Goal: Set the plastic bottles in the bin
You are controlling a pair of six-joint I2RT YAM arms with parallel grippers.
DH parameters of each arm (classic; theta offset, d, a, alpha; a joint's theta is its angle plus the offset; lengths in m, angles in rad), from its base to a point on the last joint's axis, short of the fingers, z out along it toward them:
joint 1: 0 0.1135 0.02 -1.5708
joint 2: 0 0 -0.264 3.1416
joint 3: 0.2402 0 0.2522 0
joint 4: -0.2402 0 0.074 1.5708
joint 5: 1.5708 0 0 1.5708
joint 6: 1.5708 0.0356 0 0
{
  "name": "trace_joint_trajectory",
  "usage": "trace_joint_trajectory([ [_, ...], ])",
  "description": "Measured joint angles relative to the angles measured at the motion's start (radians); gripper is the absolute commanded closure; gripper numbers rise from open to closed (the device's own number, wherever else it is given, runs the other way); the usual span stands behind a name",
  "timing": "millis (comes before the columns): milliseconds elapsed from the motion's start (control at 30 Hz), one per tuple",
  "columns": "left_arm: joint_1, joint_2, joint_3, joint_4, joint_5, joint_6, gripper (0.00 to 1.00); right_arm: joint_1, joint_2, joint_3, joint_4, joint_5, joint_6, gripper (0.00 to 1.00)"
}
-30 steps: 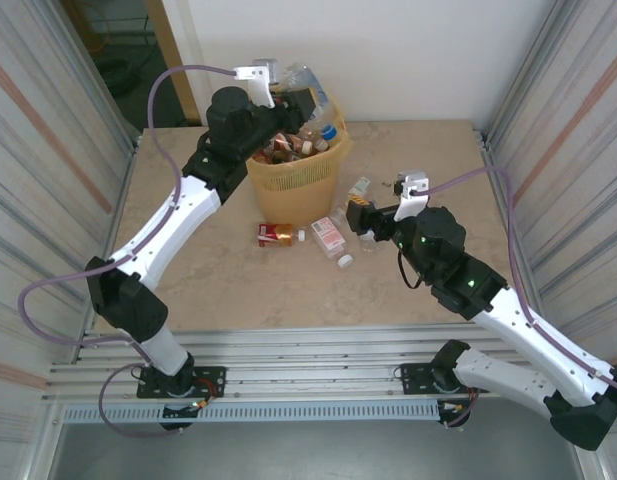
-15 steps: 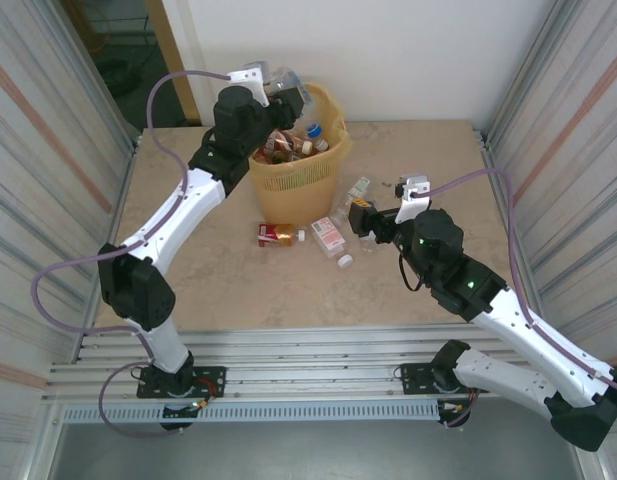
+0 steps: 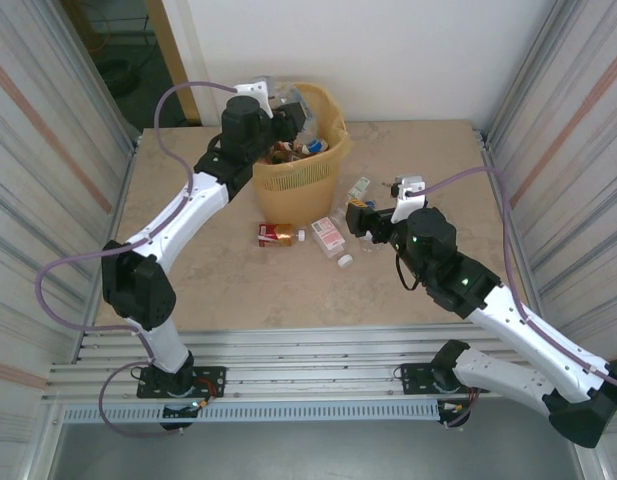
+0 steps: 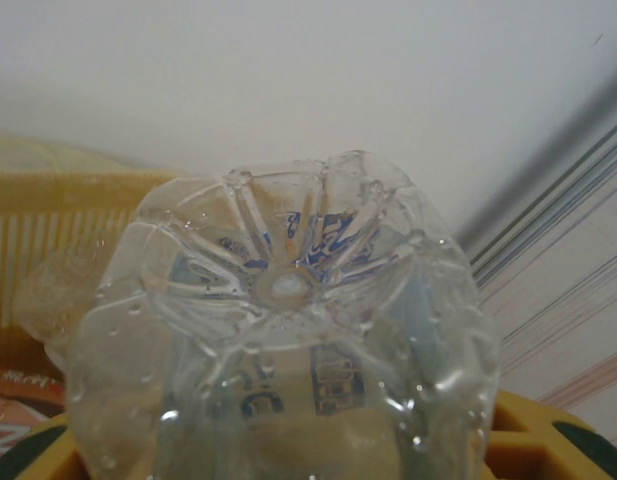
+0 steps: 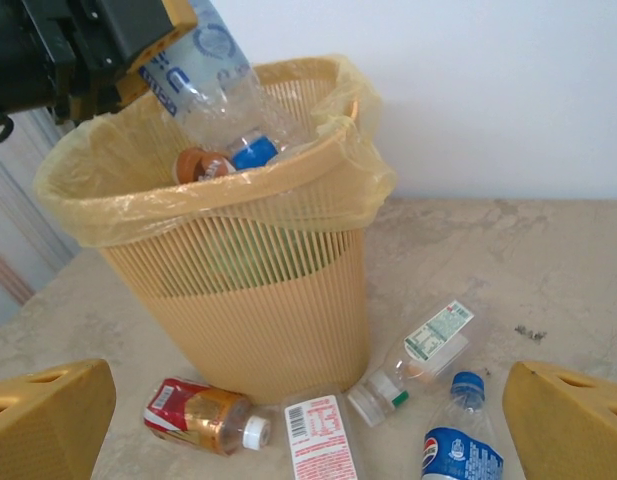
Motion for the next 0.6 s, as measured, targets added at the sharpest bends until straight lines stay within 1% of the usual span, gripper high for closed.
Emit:
trace_joint_trajectory([
  [333,-0.005,0.004,-0.034,-0.020,-0.016,0.013,0.43,0.000,0.014,0.000,0.000,0.000,0.000,0.02],
  [500,-0.005,0.004,-0.052,-0.021,-0.040,0.032,0.28,0.000,0.014,0.000,0.000,0.000,0.000,0.02],
  [600,-0.005,0.000,-0.066,-0.027,-0.064,0.048,0.27,0.000,0.014,0.000,0.000,0.000,0.000,0.02],
])
